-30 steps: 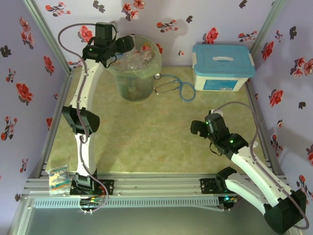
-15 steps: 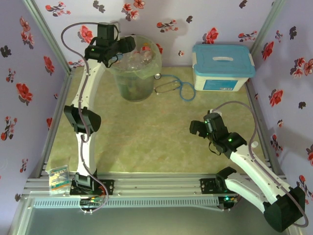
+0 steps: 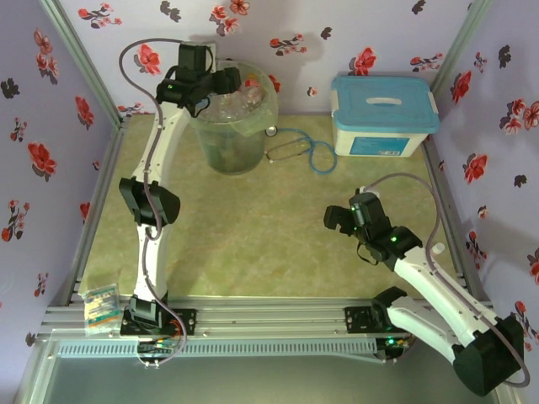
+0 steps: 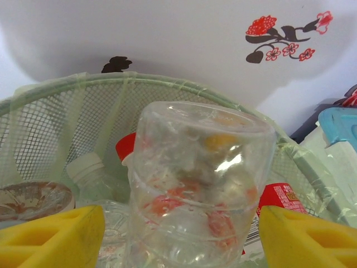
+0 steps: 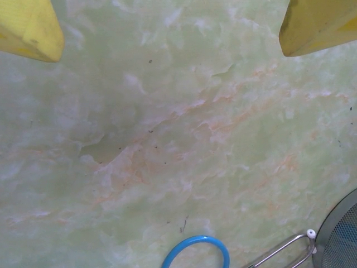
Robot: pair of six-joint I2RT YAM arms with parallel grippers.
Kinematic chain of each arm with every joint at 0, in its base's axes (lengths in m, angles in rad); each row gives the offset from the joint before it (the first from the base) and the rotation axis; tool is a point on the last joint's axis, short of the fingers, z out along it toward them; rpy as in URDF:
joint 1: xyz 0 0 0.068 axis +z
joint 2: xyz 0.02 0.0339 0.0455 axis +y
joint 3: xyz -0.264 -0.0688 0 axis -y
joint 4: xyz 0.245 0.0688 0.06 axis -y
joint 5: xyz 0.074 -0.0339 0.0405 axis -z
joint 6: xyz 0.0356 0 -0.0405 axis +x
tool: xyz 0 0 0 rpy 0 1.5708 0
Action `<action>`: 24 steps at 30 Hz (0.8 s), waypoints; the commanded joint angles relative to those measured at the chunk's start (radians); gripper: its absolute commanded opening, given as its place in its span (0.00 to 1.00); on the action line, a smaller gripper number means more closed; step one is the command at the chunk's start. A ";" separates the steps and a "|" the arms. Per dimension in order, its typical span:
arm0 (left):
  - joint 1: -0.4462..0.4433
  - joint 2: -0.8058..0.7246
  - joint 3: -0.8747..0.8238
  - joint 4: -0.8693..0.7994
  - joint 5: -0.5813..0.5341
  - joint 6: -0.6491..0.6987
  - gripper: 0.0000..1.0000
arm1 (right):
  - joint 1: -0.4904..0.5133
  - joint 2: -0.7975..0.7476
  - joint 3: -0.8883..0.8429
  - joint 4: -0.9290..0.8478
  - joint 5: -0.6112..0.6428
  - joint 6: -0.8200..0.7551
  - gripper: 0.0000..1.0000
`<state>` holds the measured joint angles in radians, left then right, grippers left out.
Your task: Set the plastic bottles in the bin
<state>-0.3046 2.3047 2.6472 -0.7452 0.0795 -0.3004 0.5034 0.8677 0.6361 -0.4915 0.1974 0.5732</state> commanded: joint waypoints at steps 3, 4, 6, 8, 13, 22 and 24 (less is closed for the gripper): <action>-0.007 0.060 -0.057 -0.098 -0.021 0.033 0.65 | -0.005 0.008 -0.015 0.046 -0.026 0.031 0.99; -0.007 0.065 -0.057 -0.098 -0.021 0.035 0.61 | -0.005 0.008 -0.016 0.047 -0.027 0.031 0.99; -0.010 0.068 -0.055 -0.099 -0.028 0.032 0.56 | -0.005 0.007 -0.018 0.046 -0.027 0.031 0.99; -0.017 0.064 -0.056 -0.096 -0.032 0.043 0.50 | -0.005 0.004 -0.021 0.047 -0.029 0.033 0.99; -0.038 0.028 -0.053 -0.107 -0.088 0.106 0.40 | -0.005 0.000 -0.028 0.049 -0.029 0.036 0.99; -0.028 0.031 0.004 -0.336 -0.074 0.233 0.36 | -0.005 0.004 -0.035 0.062 -0.033 0.036 0.99; -0.023 0.039 0.003 -0.382 -0.046 0.241 0.36 | -0.005 0.007 -0.038 0.067 -0.037 0.039 0.99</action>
<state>-0.3374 2.3234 2.6617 -0.8410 0.0162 -0.1249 0.5037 0.8764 0.6102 -0.4522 0.1726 0.5884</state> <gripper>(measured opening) 0.407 0.993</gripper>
